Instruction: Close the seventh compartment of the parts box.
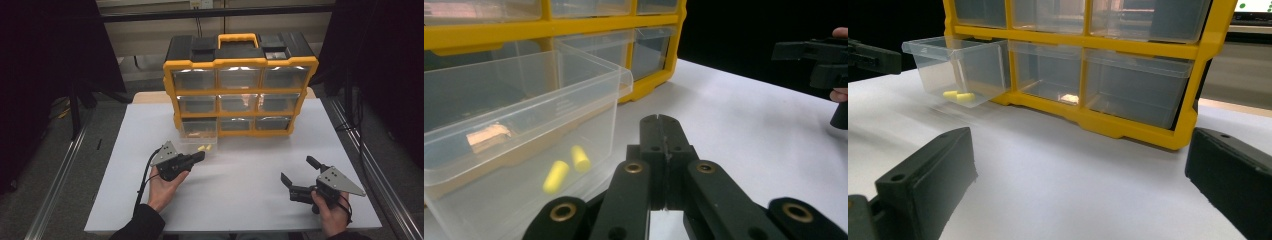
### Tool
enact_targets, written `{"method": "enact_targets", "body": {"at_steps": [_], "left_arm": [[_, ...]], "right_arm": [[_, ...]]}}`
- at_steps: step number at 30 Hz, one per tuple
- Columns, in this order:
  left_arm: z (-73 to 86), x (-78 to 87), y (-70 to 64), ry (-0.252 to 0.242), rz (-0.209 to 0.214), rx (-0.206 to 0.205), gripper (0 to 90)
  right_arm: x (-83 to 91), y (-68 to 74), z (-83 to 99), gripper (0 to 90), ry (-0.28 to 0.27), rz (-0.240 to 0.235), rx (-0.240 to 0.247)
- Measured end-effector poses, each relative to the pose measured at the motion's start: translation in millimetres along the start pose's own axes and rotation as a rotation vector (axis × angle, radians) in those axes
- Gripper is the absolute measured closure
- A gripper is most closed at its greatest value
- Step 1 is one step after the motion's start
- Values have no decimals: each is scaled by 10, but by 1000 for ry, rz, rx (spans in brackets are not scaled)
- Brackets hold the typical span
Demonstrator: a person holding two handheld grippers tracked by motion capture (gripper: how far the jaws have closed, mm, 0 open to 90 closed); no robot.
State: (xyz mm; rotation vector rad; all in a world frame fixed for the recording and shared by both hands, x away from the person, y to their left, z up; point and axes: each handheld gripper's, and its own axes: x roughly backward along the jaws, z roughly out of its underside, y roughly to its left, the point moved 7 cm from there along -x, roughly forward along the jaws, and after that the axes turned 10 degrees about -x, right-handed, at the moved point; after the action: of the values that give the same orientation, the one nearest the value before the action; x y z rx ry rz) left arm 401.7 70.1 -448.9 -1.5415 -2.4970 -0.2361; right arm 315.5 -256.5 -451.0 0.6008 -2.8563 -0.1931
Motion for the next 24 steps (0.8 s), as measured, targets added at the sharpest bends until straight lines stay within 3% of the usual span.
{"method": "enact_targets", "body": {"at_steps": [24], "left_arm": [[57, -30, 88, 31, -18, -9, 900]], "right_arm": [[-5, 39, 5, 0, 8, -3, 15]]}}
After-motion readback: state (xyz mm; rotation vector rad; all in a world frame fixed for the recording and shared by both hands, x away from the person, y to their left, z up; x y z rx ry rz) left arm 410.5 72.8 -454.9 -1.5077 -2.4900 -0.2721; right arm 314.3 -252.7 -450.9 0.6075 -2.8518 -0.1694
